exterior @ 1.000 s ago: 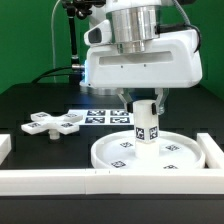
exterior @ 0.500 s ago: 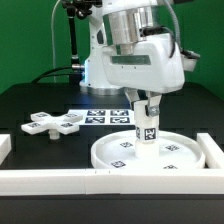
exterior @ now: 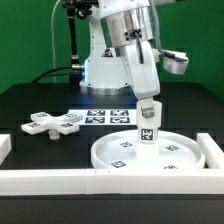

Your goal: Assemble round table

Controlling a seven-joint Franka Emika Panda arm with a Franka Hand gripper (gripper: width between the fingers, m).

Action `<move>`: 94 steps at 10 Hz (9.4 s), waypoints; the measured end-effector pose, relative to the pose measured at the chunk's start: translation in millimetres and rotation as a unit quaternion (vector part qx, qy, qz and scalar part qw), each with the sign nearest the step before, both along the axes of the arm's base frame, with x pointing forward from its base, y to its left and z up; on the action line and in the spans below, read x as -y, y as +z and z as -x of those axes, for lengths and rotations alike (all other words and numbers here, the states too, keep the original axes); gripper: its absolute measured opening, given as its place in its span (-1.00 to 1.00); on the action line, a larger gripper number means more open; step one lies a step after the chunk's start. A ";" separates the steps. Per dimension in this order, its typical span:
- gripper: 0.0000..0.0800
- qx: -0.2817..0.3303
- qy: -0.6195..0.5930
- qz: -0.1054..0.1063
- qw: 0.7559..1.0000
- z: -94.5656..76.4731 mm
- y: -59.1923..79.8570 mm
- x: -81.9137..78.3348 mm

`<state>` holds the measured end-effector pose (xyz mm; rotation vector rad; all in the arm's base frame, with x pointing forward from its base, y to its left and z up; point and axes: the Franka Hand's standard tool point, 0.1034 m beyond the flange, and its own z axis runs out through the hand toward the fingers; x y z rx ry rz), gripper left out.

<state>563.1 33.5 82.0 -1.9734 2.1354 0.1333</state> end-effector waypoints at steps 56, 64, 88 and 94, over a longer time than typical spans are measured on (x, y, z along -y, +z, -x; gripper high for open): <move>0.03 0.093 0.939 0.123 0.306 3.0 -12.4 -8.1; 0.03 0.097 0.750 0.127 0.642 6.2 -14.3 -2.6; 0.61 0.037 0.135 0.034 0.990 4.3 -12.4 -11.1; 0.62 0.070 0.378 0.067 0.921 5.7 -13.4 -8.6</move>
Offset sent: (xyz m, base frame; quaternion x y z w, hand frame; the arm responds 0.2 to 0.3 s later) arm 0.0069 -0.0095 0.0012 0.0062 0.0037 -0.1008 0.9949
